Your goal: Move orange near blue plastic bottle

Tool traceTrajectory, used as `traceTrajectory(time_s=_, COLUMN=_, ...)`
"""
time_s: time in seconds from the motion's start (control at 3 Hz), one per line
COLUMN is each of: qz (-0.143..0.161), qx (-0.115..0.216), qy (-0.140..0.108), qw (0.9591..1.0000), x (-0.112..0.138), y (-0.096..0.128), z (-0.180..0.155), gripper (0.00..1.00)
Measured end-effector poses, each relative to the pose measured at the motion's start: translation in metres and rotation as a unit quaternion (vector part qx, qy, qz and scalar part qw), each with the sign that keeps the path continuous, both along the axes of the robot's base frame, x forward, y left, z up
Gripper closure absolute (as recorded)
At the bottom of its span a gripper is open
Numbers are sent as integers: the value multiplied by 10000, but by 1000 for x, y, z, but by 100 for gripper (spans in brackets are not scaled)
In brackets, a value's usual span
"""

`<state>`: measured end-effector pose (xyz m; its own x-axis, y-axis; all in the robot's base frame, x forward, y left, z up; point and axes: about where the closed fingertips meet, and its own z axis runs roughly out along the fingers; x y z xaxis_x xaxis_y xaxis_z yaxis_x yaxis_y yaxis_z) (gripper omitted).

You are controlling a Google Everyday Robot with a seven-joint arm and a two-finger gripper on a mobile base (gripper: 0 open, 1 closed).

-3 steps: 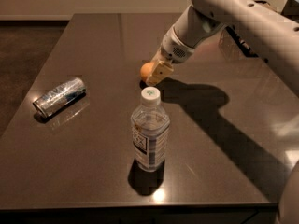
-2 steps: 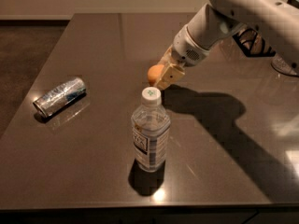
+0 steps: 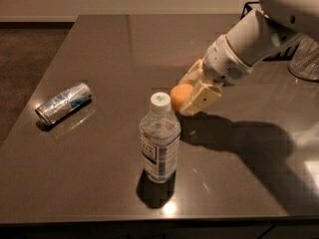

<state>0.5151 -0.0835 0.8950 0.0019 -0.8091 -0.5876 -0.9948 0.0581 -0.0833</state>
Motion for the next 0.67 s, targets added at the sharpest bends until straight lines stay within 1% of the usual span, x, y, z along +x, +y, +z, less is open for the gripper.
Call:
traceTrajectory(time_s=0.33, qz=314, qx=97, qy=63, qw=9994, x=-36, y=5, z=-8, gripper=100)
traceTrajectory(time_s=0.67, qz=503, qx=198, qy=70, qw=9985, x=-62, y=12, z=-17, gripper=100)
